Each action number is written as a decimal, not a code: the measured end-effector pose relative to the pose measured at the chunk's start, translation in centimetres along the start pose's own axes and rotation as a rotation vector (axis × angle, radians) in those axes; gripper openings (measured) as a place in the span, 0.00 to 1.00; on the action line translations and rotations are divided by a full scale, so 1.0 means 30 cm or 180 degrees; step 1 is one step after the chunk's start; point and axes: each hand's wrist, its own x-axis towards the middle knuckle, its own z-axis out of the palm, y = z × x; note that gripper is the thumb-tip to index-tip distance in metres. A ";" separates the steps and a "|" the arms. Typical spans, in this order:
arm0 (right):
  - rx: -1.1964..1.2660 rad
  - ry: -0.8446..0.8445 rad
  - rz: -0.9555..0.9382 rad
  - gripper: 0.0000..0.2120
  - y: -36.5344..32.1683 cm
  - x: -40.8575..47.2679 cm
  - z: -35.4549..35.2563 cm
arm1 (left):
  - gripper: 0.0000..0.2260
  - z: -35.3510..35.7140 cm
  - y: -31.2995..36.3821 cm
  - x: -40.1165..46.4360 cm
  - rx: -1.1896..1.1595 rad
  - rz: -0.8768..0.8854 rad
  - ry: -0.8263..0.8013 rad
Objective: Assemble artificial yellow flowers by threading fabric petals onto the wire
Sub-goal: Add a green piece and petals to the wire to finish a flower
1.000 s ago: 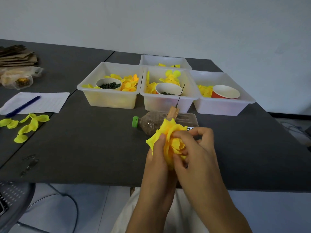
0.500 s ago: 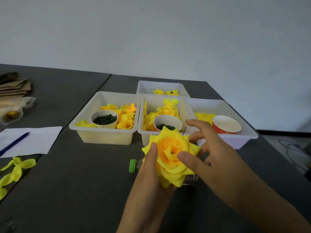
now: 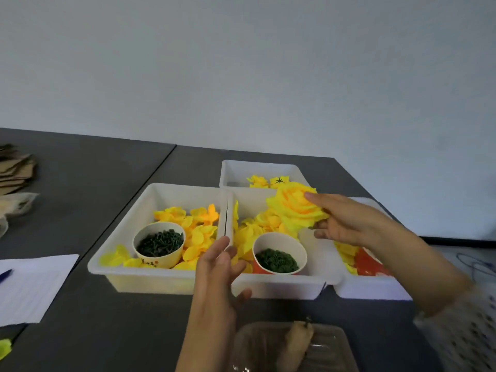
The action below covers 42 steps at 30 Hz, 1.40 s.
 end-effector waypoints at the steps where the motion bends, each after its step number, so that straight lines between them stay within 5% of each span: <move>1: 0.0106 0.0168 0.0062 0.09 -0.025 0.085 -0.010 | 0.07 -0.026 0.005 0.008 -0.0023 0.0014 0.0073; 4: 0.0546 0.0574 -0.0175 0.08 -0.107 0.320 -0.026 | 0.07 -0.102 0.016 0.038 0.0091 0.0015 0.0213; 7: 0.0179 0.0919 -0.0355 0.26 -0.126 0.473 -0.020 | 0.09 -0.169 0.008 0.080 0.0368 0.0116 0.0364; 9: -0.0149 0.1081 -0.0135 0.28 -0.093 0.520 -0.015 | 0.11 -0.205 0.008 0.104 0.0530 0.0210 0.0545; 16: -0.0668 0.1036 0.0023 0.20 0.064 0.469 -0.095 | 0.13 -0.292 0.006 0.151 0.0833 0.0706 0.0828; 21: -0.0740 0.0986 -0.0440 0.08 0.131 0.190 -0.125 | 0.12 -0.315 0.019 0.231 0.1483 0.1285 0.0895; 27: -0.0684 0.1172 -0.0690 0.11 0.270 -0.124 -0.099 | 0.12 -0.320 0.049 0.466 0.3761 0.1518 0.1025; 32: -0.0666 0.1285 -0.0649 0.11 0.393 -0.250 -0.044 | 0.14 -0.340 0.085 0.628 0.6123 0.0372 0.0801; 42: -0.0300 0.1503 -0.0442 0.12 0.509 -0.368 -0.005 | 0.11 -0.383 0.099 0.673 0.5956 0.0753 0.0581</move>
